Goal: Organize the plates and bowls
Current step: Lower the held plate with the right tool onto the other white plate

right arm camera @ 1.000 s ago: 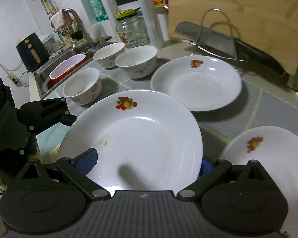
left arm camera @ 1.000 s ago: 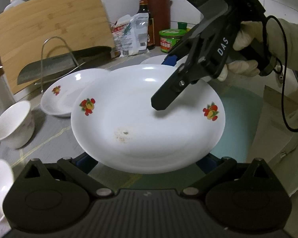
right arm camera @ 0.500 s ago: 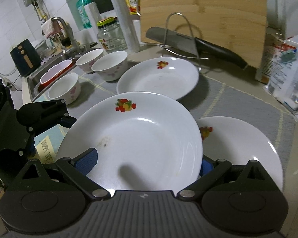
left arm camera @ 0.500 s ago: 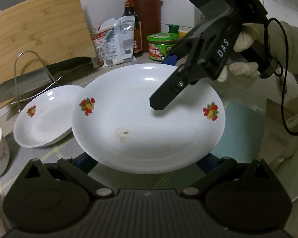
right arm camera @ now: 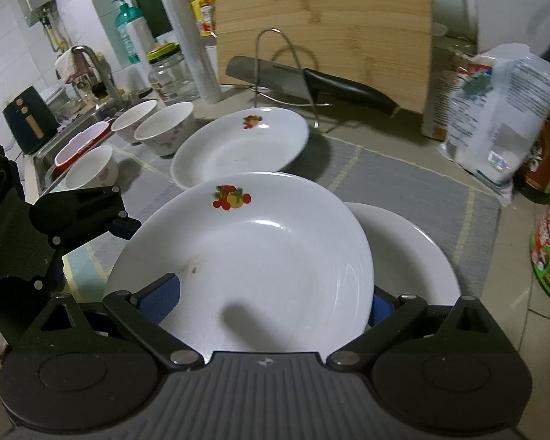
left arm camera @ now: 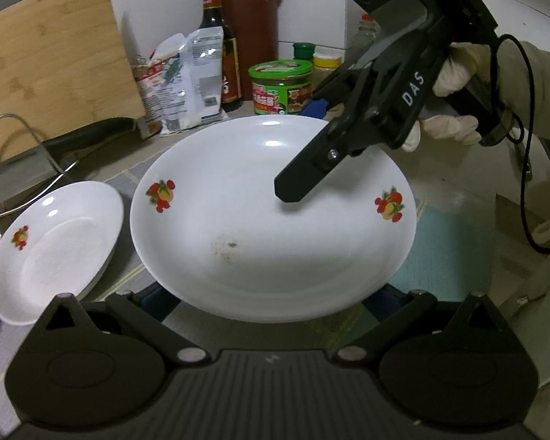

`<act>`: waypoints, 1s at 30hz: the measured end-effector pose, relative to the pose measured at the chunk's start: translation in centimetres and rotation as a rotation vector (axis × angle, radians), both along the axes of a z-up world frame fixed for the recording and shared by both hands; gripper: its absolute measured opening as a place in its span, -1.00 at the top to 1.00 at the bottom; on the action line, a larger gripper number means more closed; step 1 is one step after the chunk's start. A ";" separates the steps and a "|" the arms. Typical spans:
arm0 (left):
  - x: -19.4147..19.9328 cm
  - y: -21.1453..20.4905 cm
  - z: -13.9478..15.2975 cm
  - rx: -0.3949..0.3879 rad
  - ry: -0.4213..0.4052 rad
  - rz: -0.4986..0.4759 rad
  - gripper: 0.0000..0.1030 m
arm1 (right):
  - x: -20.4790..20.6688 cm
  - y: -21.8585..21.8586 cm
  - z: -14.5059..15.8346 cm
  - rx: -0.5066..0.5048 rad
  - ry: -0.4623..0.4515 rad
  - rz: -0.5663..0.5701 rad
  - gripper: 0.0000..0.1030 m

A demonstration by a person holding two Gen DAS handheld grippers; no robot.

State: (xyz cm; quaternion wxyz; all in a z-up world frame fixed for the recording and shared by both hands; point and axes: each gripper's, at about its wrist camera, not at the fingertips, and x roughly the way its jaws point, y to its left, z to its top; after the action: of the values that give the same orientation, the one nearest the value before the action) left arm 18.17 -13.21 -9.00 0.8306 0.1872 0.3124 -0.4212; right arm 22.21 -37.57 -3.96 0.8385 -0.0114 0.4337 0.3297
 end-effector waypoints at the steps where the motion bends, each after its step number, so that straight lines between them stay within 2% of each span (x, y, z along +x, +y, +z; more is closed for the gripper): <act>1: 0.1 -0.3 -0.1 0.000 0.001 -0.003 -0.98 | 0.1 -0.3 -0.1 -0.001 0.001 -0.006 -0.98; 15: 1.8 -2.3 -0.9 0.013 0.005 -0.004 -0.98 | 1.3 -2.3 -1.3 0.011 0.022 -0.060 -0.98; 30: 3.0 -3.7 -1.3 0.028 0.048 -0.028 -0.99 | 2.2 -3.5 -2.5 0.003 0.056 -0.098 -0.98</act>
State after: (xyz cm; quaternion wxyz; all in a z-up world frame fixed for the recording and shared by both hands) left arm 21.15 -16.94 -10.35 0.8142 0.1930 0.3355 -0.4328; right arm 24.38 -41.05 -6.47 0.8412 0.0201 0.4564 0.2892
